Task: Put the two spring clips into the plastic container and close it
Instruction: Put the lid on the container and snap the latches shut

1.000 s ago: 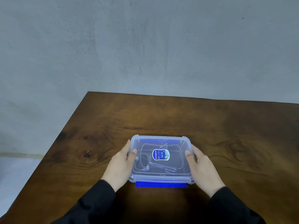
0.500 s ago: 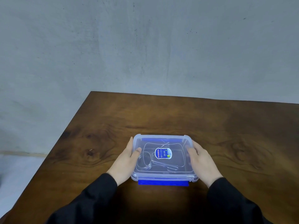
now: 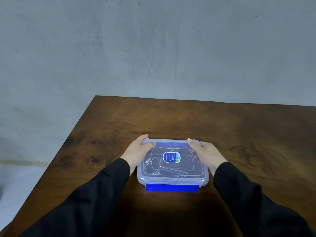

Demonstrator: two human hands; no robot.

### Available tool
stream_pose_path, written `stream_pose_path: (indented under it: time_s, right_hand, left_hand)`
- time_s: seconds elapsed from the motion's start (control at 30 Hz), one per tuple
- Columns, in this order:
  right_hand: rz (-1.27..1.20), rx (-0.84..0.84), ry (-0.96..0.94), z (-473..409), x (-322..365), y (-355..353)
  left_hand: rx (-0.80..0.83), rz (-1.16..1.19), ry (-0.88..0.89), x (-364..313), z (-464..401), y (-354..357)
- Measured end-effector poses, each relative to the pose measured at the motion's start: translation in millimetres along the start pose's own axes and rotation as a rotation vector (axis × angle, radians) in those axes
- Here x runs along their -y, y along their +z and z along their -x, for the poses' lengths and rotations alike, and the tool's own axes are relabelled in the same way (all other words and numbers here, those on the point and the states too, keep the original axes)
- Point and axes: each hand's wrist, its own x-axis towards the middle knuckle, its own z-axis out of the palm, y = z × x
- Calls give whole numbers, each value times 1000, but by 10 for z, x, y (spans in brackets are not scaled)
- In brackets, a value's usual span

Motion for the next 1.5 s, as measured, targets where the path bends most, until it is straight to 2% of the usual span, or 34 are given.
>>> stream_pose_path:
  time_s: [0.07, 0.2, 0.43, 0.73, 0.8, 0.83, 0.9, 0.97, 1.03, 1.1, 1.17, 1.27, 1.5]
  right_hand:
    - [-55, 21, -27, -8, -17, -1]
    - [-118, 43, -68, -25, -74, 8]
    - [-227, 94, -108, -71, -125, 7]
    - [-141, 4, -217, -42, -103, 36]
    - [11, -122, -379, -18, -165, 6]
    - [87, -169, -490, 41, -209, -23]
    - [219, -156, -729, 225, -357, -98]
    - [432, -100, -925, 372, -645, -160]
    - [641, -63, -1009, 448, -924, -177]
    - [754, -86, -1008, 476, -1075, -134]
    - [766, -165, -1016, 484, -1088, -57]
    - [753, -215, -996, 462, -1064, 10]
    - [644, -155, -1037, 435, -1101, -99]
  left_hand:
    - [39, 100, -27, 8, -30, -4]
    - [84, 139, 7, 59, -75, -39]
    - [120, 106, 74, 25, -57, -48]
    - [126, -6, 131, 3, -69, -73]
    - [34, -127, 244, 40, -83, -73]
    - [-56, -221, 348, 74, -58, -83]
    - [-209, -407, 645, 208, 78, -145]
    - [-174, -635, 908, 434, 265, -233]
    - [-99, -918, 1059, 711, 378, -287]
    - [-67, -1126, 1054, 915, 416, -283]
    - [-102, -1176, 1038, 1001, 400, -241]
    - [-143, -1140, 1049, 1004, 360, -192]
    - [-110, -962, 1033, 986, 410, -250]
